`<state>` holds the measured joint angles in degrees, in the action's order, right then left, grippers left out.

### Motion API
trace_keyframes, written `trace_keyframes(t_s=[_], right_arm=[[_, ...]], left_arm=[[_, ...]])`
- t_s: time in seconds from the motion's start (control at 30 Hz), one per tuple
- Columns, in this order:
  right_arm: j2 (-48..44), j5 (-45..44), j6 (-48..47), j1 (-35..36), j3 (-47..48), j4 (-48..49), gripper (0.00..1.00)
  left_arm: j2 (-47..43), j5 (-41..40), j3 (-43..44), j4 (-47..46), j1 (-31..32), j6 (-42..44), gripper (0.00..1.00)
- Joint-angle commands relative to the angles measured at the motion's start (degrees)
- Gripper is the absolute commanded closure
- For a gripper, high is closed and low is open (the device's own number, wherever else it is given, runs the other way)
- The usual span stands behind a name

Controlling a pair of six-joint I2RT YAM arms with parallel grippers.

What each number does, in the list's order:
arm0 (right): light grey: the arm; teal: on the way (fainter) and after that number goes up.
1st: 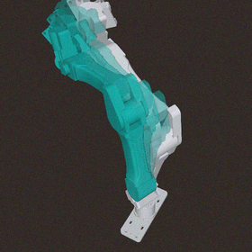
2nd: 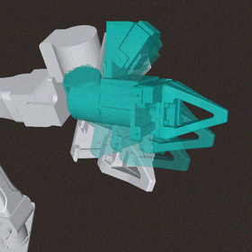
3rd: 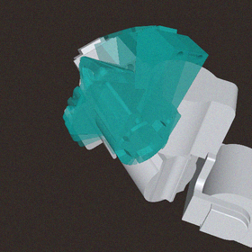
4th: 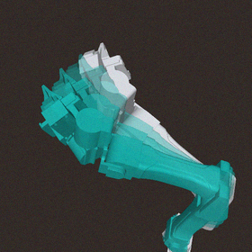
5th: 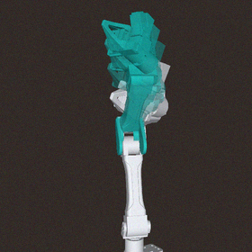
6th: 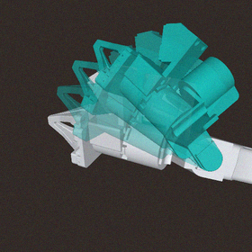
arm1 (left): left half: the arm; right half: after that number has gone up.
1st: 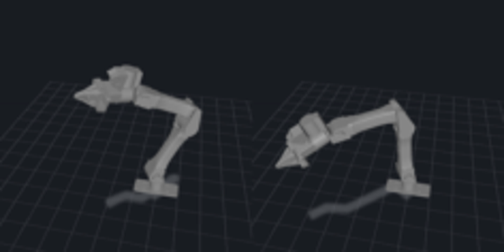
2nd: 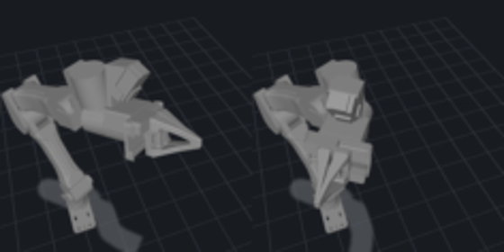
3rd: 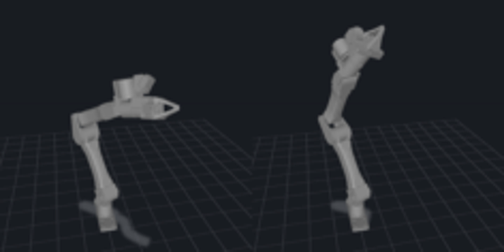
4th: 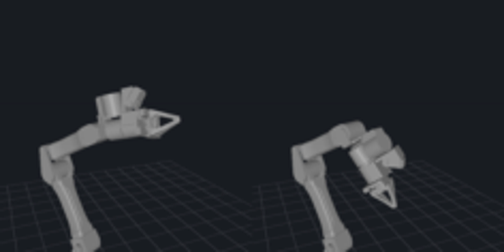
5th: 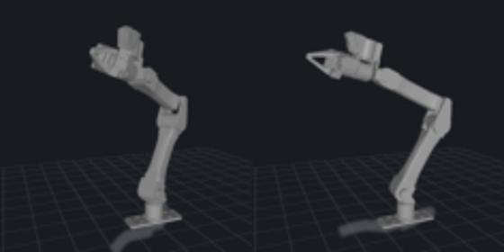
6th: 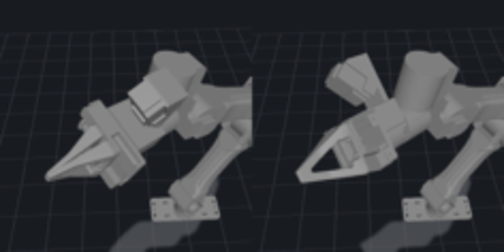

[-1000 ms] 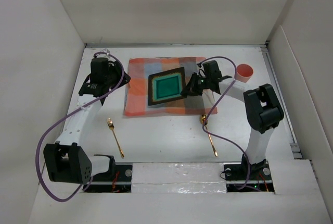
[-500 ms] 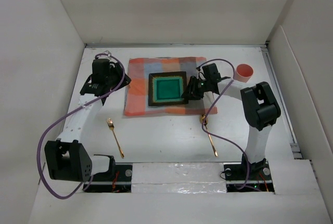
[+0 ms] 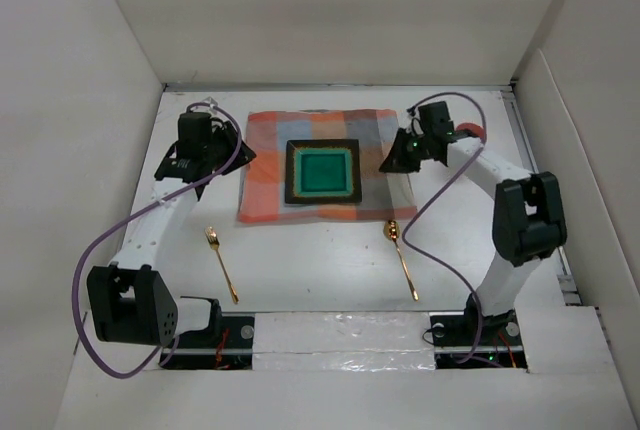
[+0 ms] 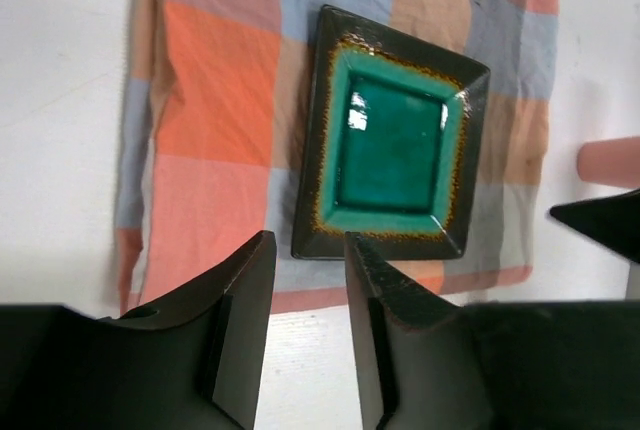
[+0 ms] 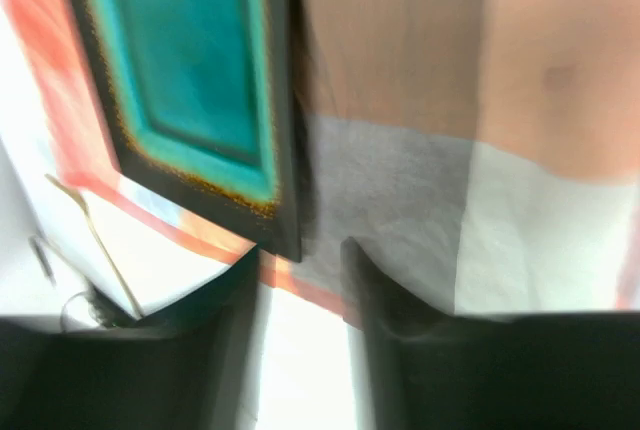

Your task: Set the dinner table for one person

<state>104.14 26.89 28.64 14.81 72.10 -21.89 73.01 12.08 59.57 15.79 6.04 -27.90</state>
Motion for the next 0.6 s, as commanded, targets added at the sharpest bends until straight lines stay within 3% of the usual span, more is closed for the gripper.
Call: trace_keyframes(t_s=[0.0, 0.03, 0.1, 0.2, 0.27, 0.3, 0.33, 0.4, 0.47, 0.57], right_arm=[[-9.8, -7.8, -3.4, -3.4, 6.9, -6.1, 0.97], [-11.5, -10.0, -3.4, -4.3, 8.8, -7.5, 1.00], [-15.5, -17.8, -2.9, -7.3, 11.0, -8.1, 1.00], [-16.3, -28.9, -2.7, -9.8, 17.4, -12.3, 0.98], [-15.0, -32.3, -3.3, -11.1, 22.4, -17.1, 0.84], [-13.9, -35.4, -3.4, -11.9, 23.6, -18.3, 0.68], [-13.4, -36.6, -3.7, -12.5, 24.3, -19.6, 0.58], [-12.5, -36.9, -4.3, -13.3, 25.5, -21.2, 0.44], [-9.4, -36.3, -5.3, -13.9, 26.6, -22.2, 0.43], [-6.9, -36.9, -6.2, -13.9, 28.2, -23.9, 0.43]], left_arm=[[-1.1, 5.5, 3.4, -0.8, 0.1, -1.7, 0.70], [-1.5, 7.5, 4.2, -1.1, 0.1, -2.3, 0.84], [-1.9, 9.4, 4.8, -1.5, 0.1, -2.4, 1.00], [-2.2, 11.0, 4.9, -1.3, 0.1, -1.5, 1.00], [-1.7, 10.9, 4.6, 0.0, 0.1, 0.0, 1.00], [-1.6, 10.9, 4.5, 0.5, 0.1, 0.4, 1.00], [-1.5, 11.3, 3.9, 0.8, 0.1, 0.4, 1.00], [-2.0, 12.4, 2.7, 0.1, 0.1, -0.1, 0.92], [-2.3, 15.2, 0.6, -1.5, 0.1, -1.0, 0.82], [-2.3, 16.4, -0.1, -2.0, 0.1, -1.4, 0.78]])
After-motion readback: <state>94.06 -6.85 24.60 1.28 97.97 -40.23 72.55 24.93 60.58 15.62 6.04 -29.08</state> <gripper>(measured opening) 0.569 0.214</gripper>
